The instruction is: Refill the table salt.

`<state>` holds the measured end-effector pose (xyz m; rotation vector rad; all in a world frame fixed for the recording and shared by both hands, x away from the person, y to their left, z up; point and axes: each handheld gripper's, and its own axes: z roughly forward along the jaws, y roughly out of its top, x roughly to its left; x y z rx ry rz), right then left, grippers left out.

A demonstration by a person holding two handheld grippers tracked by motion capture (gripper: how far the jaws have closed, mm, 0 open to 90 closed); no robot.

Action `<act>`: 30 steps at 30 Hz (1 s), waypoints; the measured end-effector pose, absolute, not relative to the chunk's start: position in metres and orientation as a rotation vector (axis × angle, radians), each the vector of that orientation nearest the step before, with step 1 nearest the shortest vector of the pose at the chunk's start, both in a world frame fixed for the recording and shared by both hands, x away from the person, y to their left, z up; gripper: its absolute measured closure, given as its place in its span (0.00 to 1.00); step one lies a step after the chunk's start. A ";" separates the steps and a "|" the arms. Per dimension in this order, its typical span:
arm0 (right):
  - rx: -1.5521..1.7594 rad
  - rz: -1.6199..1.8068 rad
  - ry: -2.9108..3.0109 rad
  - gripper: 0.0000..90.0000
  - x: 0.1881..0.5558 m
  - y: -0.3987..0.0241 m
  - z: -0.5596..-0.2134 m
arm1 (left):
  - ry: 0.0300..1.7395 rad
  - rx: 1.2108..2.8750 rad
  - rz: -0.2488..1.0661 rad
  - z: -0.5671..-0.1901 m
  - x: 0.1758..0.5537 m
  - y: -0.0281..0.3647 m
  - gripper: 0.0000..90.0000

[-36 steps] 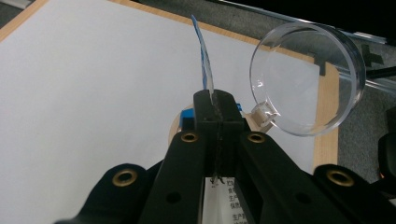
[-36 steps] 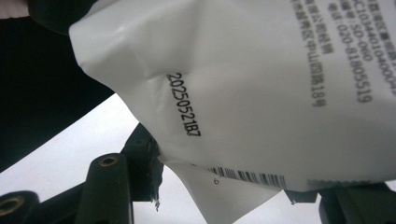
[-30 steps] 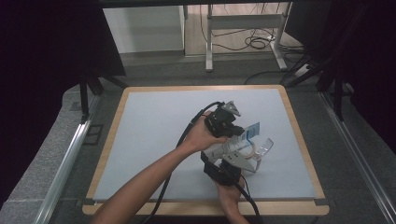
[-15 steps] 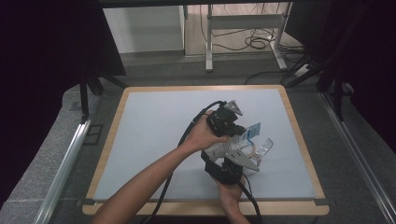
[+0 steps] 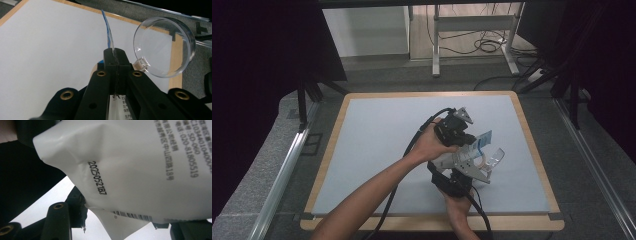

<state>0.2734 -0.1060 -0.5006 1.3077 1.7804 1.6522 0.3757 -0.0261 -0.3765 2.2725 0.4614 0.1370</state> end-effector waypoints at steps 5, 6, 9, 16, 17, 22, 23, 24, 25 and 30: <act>1.304 1.651 1.782 0.47 0.274 -0.106 -0.501 | 0.465 2.269 0.138 -0.376 0.376 -0.026 1.00; 1.303 1.649 1.783 0.47 0.274 -0.106 -0.501 | 0.465 2.270 0.139 -0.376 0.376 -0.026 1.00; 1.300 1.644 1.783 0.47 0.274 -0.105 -0.501 | 0.464 2.273 0.139 -0.376 0.376 -0.026 1.00; 1.297 1.642 1.783 0.48 0.274 -0.106 -0.501 | 0.459 2.275 0.140 -0.376 0.376 -0.026 1.00; 1.295 1.641 1.782 0.48 0.274 -0.106 -0.501 | 0.458 2.275 0.139 -0.376 0.376 -0.026 1.00; 1.305 1.651 1.779 0.48 0.274 -0.107 -0.499 | 0.451 2.278 0.140 -0.375 0.376 -0.027 1.00; 1.306 1.654 1.778 0.48 0.273 -0.107 -0.499 | 0.450 2.280 0.140 -0.374 0.376 -0.027 1.00; 1.310 1.660 1.778 0.48 0.273 -0.107 -0.498 | 0.450 2.280 0.139 -0.374 0.376 -0.027 1.00; 1.309 1.666 1.779 0.48 0.272 -0.107 -0.497 | 0.452 2.277 0.139 -0.374 0.376 -0.027 1.00; 1.309 1.670 1.776 0.48 0.272 -0.108 -0.496 | 0.450 2.278 0.142 -0.373 0.376 -0.028 1.00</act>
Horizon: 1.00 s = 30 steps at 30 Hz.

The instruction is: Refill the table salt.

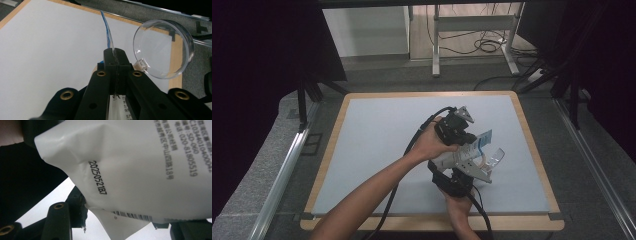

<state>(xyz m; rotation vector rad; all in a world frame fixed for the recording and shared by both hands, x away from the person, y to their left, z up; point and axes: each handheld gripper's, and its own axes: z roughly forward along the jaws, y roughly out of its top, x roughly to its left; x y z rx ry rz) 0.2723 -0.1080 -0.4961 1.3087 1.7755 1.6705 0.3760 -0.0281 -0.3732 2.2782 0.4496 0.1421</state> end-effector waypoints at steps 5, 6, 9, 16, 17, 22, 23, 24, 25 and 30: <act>1.311 1.675 1.772 0.48 0.272 -0.108 -0.496 | 0.449 2.276 0.142 -0.373 0.376 -0.028 1.00; 1.311 1.676 1.771 0.48 0.272 -0.108 -0.496 | 0.449 2.276 0.142 -0.373 0.375 -0.028 1.00; 1.310 1.673 1.771 0.48 0.272 -0.108 -0.496 | 0.449 2.275 0.142 -0.373 0.375 -0.028 1.00; 1.311 1.669 1.775 0.47 0.271 -0.107 -0.496 | 0.458 2.268 0.137 -0.375 0.376 -0.027 1.00; 1.311 1.668 1.774 0.47 0.271 -0.107 -0.496 | 0.453 2.273 0.138 -0.374 0.376 -0.027 1.00; 1.312 1.672 1.771 0.48 0.272 -0.108 -0.496 | 0.452 2.273 0.139 -0.374 0.377 -0.028 1.00; 1.313 1.673 1.770 0.47 0.272 -0.108 -0.496 | 0.455 2.270 0.138 -0.374 0.377 -0.029 1.00; 1.313 1.675 1.770 0.47 0.272 -0.108 -0.495 | 0.454 2.271 0.137 -0.374 0.377 -0.029 1.00; 1.318 1.681 1.770 0.47 0.272 -0.108 -0.495 | 0.454 2.272 0.137 -0.374 0.377 -0.029 1.00; 1.318 1.688 1.772 0.47 0.272 -0.109 -0.494 | 0.452 2.278 0.140 -0.374 0.377 -0.029 1.00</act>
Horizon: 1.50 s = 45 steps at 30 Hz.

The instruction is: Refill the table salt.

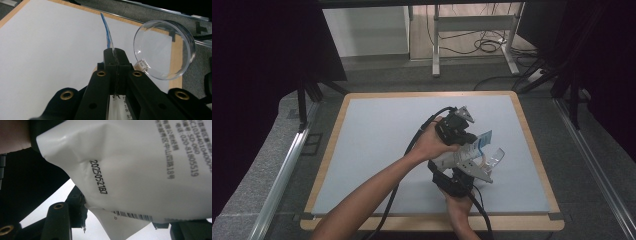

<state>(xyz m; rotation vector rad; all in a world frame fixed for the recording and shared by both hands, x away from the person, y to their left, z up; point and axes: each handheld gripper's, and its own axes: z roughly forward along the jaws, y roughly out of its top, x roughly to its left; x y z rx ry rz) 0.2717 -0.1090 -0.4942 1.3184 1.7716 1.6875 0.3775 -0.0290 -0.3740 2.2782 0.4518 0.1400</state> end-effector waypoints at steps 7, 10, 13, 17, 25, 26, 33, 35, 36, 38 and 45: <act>1.319 1.690 1.770 0.48 0.272 -0.109 -0.494 | 0.453 2.277 0.139 -0.374 0.378 -0.029 1.00; 1.317 1.691 1.771 0.48 0.272 -0.109 -0.494 | 0.456 2.277 0.140 -0.374 0.378 -0.028 1.00; 1.318 1.693 1.772 0.48 0.272 -0.108 -0.494 | 0.456 2.278 0.141 -0.374 0.377 -0.028 1.00; 1.320 1.694 1.773 0.47 0.272 -0.108 -0.494 | 0.456 2.280 0.142 -0.375 0.377 -0.028 1.00; 1.320 1.693 1.778 0.47 0.271 -0.106 -0.495 | 0.460 2.279 0.141 -0.376 0.377 -0.026 1.00; 1.320 1.692 1.779 0.47 0.271 -0.106 -0.495 | 0.459 2.279 0.142 -0.377 0.377 -0.026 1.00; 1.321 1.699 1.776 0.47 0.270 -0.105 -0.495 | 0.462 2.278 0.139 -0.377 0.375 -0.026 1.00; 1.321 1.700 1.776 0.47 0.270 -0.105 -0.495 | 0.462 2.281 0.141 -0.377 0.375 -0.026 1.00; 1.322 1.698 1.776 0.47 0.269 -0.105 -0.495 | 0.461 2.283 0.140 -0.377 0.376 -0.026 1.00; 1.321 1.696 1.776 0.48 0.269 -0.105 -0.495 | 0.464 2.284 0.137 -0.377 0.376 -0.026 1.00; 1.328 1.709 1.769 0.48 0.269 -0.106 -0.494 | 0.457 2.292 0.138 -0.377 0.377 -0.028 1.00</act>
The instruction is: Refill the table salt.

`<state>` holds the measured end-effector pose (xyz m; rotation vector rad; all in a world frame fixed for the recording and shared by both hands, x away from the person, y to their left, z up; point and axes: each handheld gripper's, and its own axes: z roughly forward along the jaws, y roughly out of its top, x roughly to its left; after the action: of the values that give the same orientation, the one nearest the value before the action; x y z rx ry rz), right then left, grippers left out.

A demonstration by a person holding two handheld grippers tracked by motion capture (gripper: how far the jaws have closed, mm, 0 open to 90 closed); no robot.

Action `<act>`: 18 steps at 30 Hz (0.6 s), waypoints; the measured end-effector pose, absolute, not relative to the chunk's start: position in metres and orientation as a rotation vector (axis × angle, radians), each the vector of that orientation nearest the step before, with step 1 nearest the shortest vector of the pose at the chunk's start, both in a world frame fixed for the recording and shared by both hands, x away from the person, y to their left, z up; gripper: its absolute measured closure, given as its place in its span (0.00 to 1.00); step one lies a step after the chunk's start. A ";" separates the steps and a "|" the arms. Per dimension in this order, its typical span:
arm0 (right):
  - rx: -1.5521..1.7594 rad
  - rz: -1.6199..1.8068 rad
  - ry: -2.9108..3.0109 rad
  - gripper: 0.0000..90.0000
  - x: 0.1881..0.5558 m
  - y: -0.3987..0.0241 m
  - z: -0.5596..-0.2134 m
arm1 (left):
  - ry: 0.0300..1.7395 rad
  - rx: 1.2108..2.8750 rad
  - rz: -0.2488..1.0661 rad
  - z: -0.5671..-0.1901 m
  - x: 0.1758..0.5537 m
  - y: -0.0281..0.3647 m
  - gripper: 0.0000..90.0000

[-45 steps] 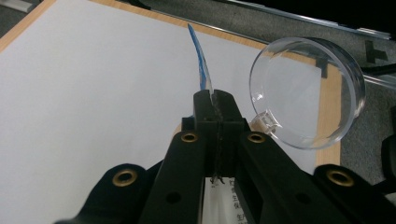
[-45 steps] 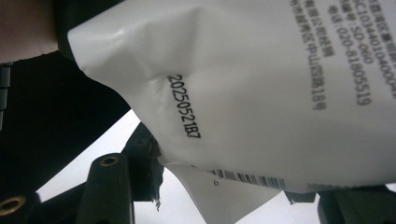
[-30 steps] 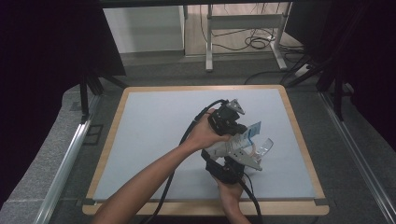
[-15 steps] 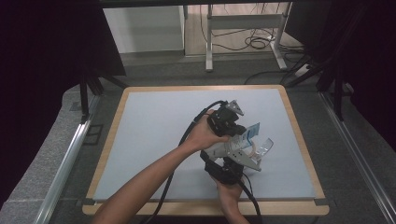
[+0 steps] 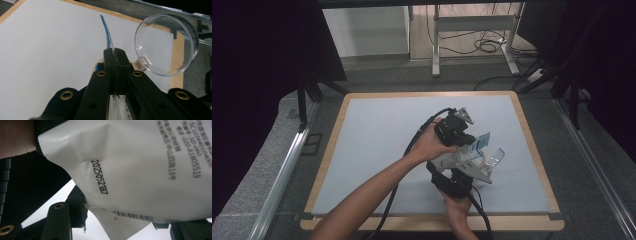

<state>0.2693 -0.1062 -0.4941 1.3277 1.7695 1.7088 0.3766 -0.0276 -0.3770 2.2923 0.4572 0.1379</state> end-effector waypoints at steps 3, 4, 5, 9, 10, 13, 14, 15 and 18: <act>1.341 1.735 1.766 0.48 0.269 -0.107 -0.493 | 0.460 2.294 0.138 -0.377 0.377 -0.028 1.00; 1.338 1.732 1.766 0.48 0.269 -0.107 -0.493 | 0.461 2.291 0.138 -0.377 0.377 -0.028 1.00; 1.335 1.730 1.765 0.48 0.268 -0.107 -0.492 | 0.461 2.290 0.138 -0.377 0.377 -0.028 1.00; 1.331 1.729 1.762 0.48 0.268 -0.107 -0.492 | 0.465 2.289 0.138 -0.376 0.376 -0.028 1.00; 1.330 1.728 1.762 0.48 0.268 -0.107 -0.492 | 0.464 2.289 0.138 -0.376 0.376 -0.028 1.00; 1.327 1.723 1.760 0.48 0.268 -0.107 -0.492 | 0.464 2.288 0.138 -0.376 0.376 -0.028 1.00; 1.327 1.722 1.760 0.48 0.268 -0.107 -0.492 | 0.463 2.288 0.138 -0.376 0.376 -0.028 1.00; 1.327 1.722 1.760 0.48 0.268 -0.107 -0.492 | 0.463 2.288 0.139 -0.376 0.376 -0.028 1.00; 1.323 1.719 1.759 0.48 0.268 -0.107 -0.492 | 0.463 2.287 0.139 -0.376 0.376 -0.028 1.00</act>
<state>0.2683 -0.1070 -0.4921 1.3233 1.7585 1.7193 0.3761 -0.0282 -0.3764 2.2868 0.4628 0.1387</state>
